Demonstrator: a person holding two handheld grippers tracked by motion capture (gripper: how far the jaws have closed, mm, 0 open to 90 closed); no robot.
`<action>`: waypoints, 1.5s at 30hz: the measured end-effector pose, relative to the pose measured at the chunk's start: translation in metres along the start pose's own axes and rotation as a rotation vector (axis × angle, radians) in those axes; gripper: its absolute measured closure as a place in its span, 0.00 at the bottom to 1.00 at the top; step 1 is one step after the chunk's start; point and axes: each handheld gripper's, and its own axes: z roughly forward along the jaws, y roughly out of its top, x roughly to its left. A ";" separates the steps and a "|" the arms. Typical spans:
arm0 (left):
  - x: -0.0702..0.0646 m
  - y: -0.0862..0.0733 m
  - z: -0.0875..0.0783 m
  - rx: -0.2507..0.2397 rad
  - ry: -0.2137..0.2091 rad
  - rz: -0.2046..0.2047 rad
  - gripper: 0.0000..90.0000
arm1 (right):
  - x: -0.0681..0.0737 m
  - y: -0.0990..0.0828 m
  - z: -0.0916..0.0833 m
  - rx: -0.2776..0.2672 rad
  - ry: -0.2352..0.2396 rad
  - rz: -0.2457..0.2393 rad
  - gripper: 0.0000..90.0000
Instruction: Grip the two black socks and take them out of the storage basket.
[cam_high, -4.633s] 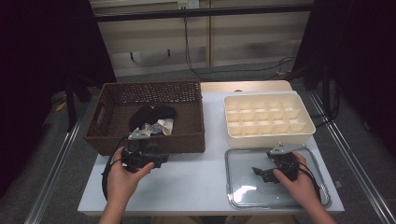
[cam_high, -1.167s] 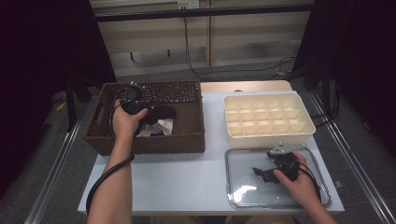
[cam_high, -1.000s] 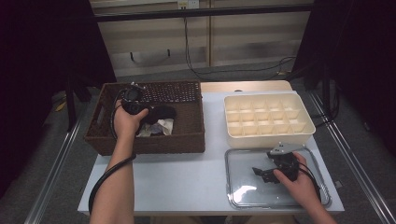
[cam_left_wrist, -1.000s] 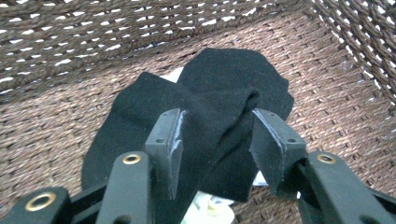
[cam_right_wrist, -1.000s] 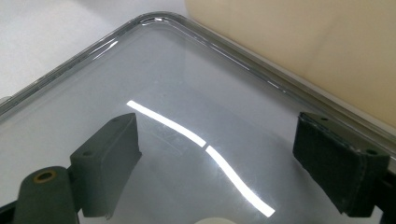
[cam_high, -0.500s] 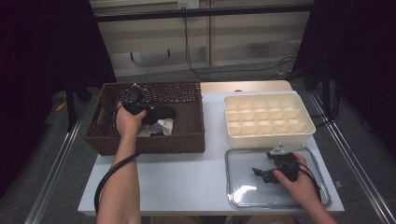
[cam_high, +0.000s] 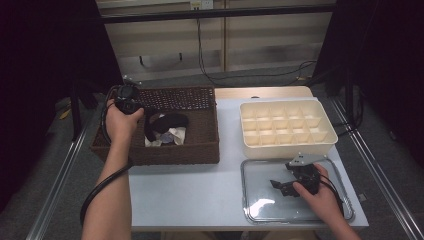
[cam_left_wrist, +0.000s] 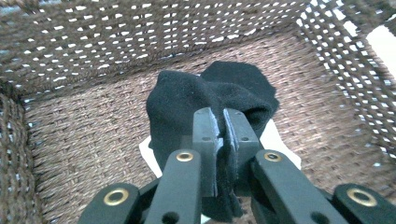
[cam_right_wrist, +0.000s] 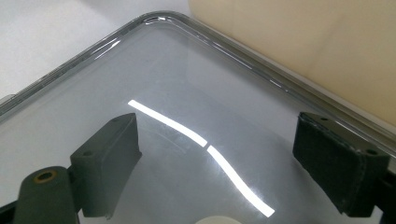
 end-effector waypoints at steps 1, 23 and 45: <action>-0.001 0.000 -0.003 -0.008 -0.007 -0.011 0.94 | 0.000 0.000 0.000 0.000 0.000 0.000 0.16; -0.023 0.008 -0.054 -0.016 -0.124 0.011 0.94 | 0.001 0.000 0.000 0.004 -0.005 0.005 0.16; -0.038 0.005 -0.093 -0.031 -0.199 0.040 0.94 | 0.001 0.000 0.000 0.002 -0.005 0.001 0.15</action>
